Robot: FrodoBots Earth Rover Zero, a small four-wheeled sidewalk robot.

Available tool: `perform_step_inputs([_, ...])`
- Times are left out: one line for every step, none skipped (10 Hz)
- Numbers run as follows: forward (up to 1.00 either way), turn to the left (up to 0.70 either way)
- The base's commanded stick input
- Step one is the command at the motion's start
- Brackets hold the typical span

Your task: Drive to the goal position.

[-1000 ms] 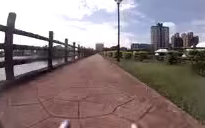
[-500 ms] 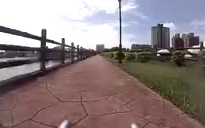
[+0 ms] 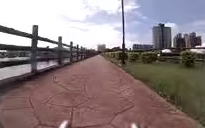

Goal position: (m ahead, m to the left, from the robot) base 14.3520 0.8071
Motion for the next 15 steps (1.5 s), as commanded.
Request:
perform_step_inputs([1.0,0.0])
perform_step_inputs([1.0,0.0])
perform_step_inputs([1.0,0.0])
perform_step_inputs([1.0,0.0])
perform_step_inputs([1.0,0.0])
perform_step_inputs([1.0,0.0])
perform_step_inputs([1.0,0.0])
perform_step_inputs([1.0,0.0])
perform_step_inputs([1.0,0.0])
perform_step_inputs([1.0,0.0])
perform_step_inputs([1.0,0.0])
perform_step_inputs([1.0,0.0])
perform_step_inputs([1.0,0.0])
perform_step_inputs([1.0,0.0])
perform_step_inputs([1.0,0.0])
